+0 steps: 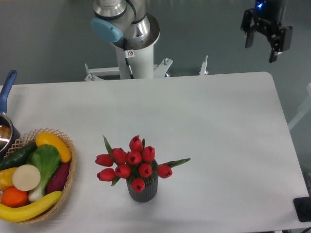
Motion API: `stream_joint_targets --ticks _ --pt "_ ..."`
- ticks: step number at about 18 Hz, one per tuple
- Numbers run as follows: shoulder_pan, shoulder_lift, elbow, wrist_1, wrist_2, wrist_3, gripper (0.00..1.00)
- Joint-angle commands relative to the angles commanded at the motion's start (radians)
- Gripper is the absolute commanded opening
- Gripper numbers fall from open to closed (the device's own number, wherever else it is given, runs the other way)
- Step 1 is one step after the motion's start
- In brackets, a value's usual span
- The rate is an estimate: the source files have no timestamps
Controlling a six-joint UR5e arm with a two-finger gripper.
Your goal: Pick up the flowers from the vase
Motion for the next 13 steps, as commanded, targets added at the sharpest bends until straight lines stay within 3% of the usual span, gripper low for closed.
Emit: stream_joint_targets --ticks 9,11,13 --pt "-0.008 0.003 -0.032 0.018 -0.012 -0.09 1.0" --pt "-0.009 0.012 -0.061 0.02 -0.058 -0.168 1.0" --pt "-0.009 0.014 -0.083 0.057 -0.115 -0.254 1.0"
